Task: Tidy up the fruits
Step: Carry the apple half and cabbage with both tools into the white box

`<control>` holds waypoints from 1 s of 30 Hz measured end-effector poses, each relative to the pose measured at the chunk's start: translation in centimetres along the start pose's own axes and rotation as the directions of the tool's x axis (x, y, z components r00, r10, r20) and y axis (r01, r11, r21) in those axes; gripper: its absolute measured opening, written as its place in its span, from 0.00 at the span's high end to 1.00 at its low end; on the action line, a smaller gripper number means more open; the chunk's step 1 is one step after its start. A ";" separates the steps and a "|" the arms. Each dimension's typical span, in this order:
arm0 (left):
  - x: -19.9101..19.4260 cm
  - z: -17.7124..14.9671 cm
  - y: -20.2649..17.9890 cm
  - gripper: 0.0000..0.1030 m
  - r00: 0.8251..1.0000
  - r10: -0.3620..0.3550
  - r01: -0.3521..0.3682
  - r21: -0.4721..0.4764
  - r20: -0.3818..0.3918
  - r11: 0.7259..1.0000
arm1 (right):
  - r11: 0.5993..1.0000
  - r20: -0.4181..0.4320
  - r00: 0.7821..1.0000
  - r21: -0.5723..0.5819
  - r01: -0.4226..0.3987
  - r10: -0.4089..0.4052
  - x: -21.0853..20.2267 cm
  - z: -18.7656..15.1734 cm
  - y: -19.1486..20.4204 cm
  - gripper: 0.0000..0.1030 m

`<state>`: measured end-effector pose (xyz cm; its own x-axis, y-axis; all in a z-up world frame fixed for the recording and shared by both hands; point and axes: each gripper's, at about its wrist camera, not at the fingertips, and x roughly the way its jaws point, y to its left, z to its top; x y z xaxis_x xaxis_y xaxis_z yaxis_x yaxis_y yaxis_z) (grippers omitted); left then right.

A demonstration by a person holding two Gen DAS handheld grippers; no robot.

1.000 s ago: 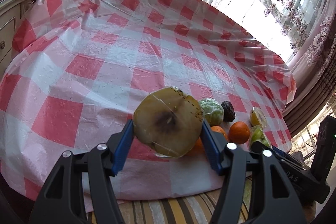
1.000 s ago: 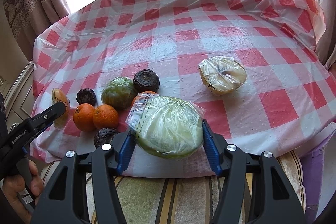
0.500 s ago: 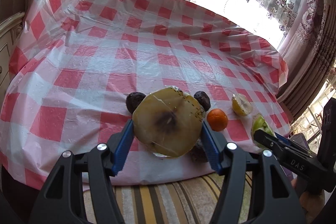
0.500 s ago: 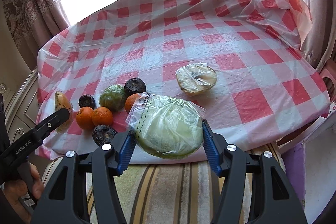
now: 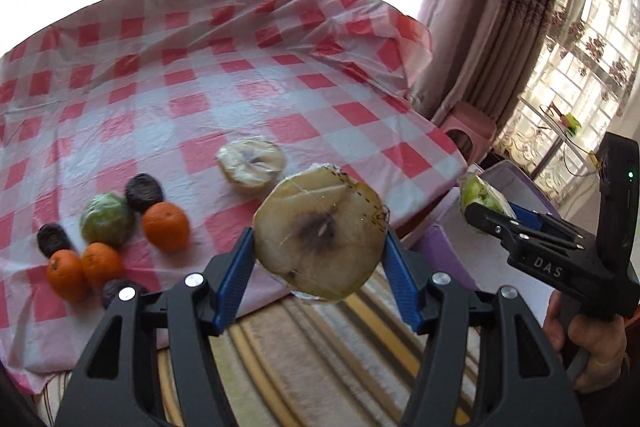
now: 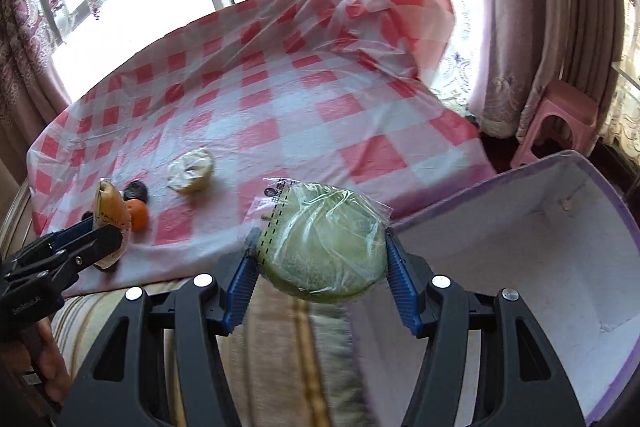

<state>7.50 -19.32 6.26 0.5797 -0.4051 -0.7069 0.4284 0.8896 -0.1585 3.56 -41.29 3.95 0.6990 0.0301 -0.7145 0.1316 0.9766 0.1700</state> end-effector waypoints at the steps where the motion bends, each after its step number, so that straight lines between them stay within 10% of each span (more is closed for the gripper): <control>1: 0.8 0.4 -1.4 0.39 1.000 -0.014 0.015 0.030 -0.012 0.999 | 1.000 -0.003 1.000 0.007 0.028 -0.028 -0.1 -0.2 -1.5 0.43; 11: 10.5 0.8 -15.6 0.39 0.964 -0.093 0.180 0.353 -0.250 0.918 | 0.984 -0.174 0.969 -0.014 0.176 -0.176 3.9 -0.7 -11.5 0.43; 20: 18.9 -2.1 -20.6 0.39 0.904 0.076 0.181 0.537 -0.421 0.824 | 0.967 -0.318 0.914 -0.121 0.224 -0.251 8.5 0.7 -14.2 0.43; 30: 22.2 -4.8 -22.3 0.39 0.887 0.314 0.023 0.710 -0.340 0.704 | 0.954 -0.416 0.860 -0.165 0.249 -0.296 13.5 -0.5 -15.3 0.43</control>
<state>7.50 -47.14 -9.26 0.4128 -0.0086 -0.9108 0.8072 0.4667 0.3615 10.63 -55.76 -8.64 0.2696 -0.1749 -0.9469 0.1833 0.9747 -0.1278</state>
